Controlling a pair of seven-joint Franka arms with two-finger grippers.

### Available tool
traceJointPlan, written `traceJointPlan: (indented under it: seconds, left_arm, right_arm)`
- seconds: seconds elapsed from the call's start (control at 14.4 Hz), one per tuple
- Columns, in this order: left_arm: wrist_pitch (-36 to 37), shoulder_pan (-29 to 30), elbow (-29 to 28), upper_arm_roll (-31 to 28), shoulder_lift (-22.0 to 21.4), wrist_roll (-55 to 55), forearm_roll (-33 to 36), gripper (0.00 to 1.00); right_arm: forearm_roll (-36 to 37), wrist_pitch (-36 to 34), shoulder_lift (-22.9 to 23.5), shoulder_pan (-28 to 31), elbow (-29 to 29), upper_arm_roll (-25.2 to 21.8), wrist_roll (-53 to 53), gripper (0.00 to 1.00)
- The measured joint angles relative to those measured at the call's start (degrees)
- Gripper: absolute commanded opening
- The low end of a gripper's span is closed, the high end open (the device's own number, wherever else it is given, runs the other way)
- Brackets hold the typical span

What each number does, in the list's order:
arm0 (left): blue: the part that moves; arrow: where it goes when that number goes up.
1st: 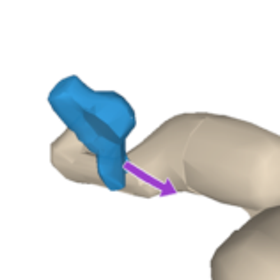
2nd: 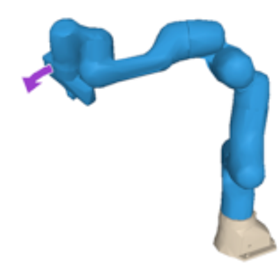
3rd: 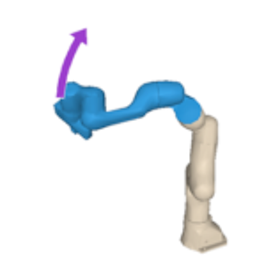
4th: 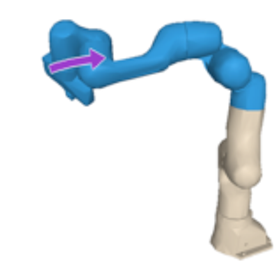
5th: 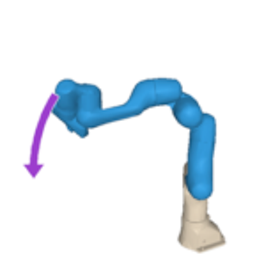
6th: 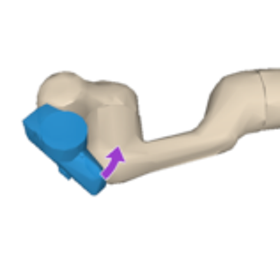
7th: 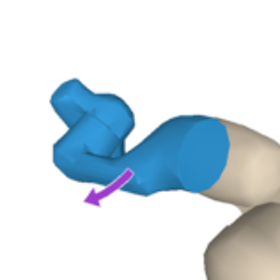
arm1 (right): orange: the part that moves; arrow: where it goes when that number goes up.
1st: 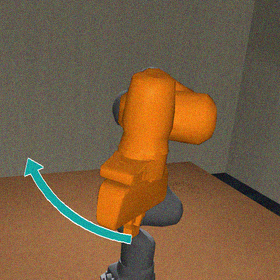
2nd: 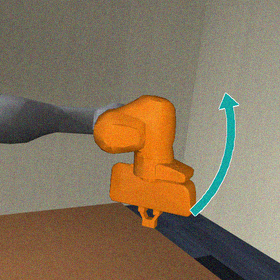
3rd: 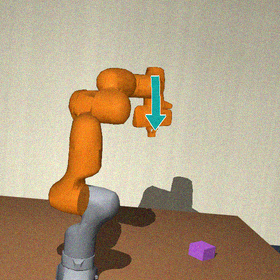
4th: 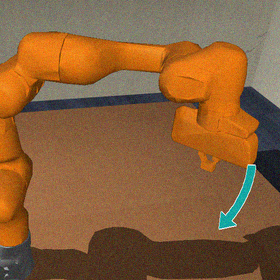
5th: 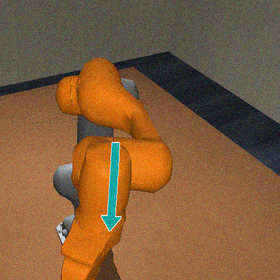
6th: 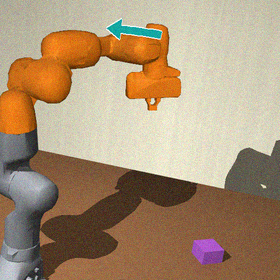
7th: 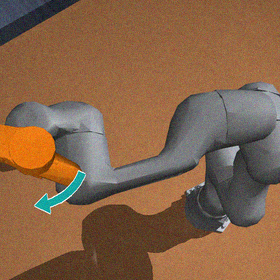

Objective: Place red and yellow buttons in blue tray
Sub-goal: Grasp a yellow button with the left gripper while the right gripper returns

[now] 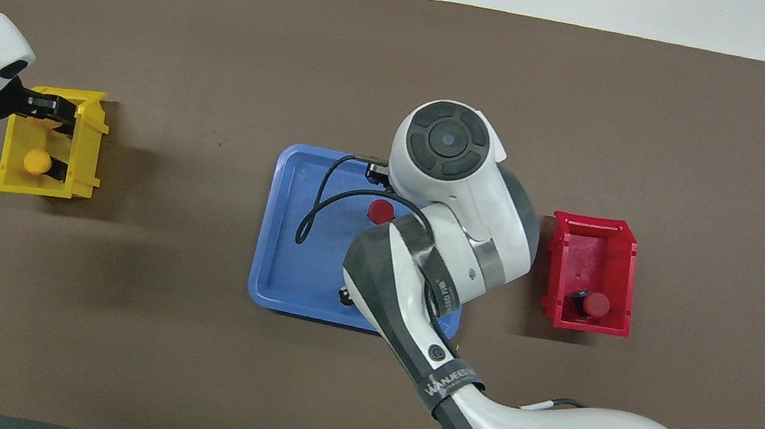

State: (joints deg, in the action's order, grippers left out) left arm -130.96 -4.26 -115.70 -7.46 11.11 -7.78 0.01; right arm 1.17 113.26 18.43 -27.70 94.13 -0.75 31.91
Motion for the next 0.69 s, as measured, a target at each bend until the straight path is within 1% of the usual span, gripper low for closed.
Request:
traceJointPlan:
  seconds: [0.07,0.21,0.35,0.42,0.48,0.55,0.69]
  left_arm:
    - [-0.06,0.0,-0.18,0.0,0.0,0.27,0.0,0.01]
    - [-0.17,0.0,-0.3,0.0,0.0,0.6,0.0,0.01]
    - [0.11,-0.01,0.28,0.0,0.0,0.74,0.0,0.01]
    - [0.84,-0.01,1.32,0.0,0.01,0.73,0.0,0.01]
    - [2.83,-0.03,3.37,0.01,0.02,0.57,0.0,0.01]
    - [6.66,-0.13,6.73,0.02,-0.01,0.09,0.22,0.01]
    - [16.39,-1.32,14.5,0.04,-0.05,-0.23,1.62,0.01]
  right_arm:
    - [0.0,-1.53,-3.68,2.37,2.65,-0.01,-3.69,0.73]
    - [0.0,-0.41,-12.12,6.68,12.27,-0.04,-11.17,0.73]
    - [0.0,5.14,-19.76,9.67,24.23,-0.04,-16.87,0.72]
    - [0.01,7.49,-22.67,10.85,29.28,-0.02,-19.61,0.72]
    - [0.01,9.02,-24.93,12.13,33.22,0.02,-22.08,0.72]
    - [0.0,10.2,-26.51,13.92,35.97,0.08,-24.92,0.71]
    - [-0.31,12.35,-27.5,17.59,37.93,0.07,-29.29,0.7]
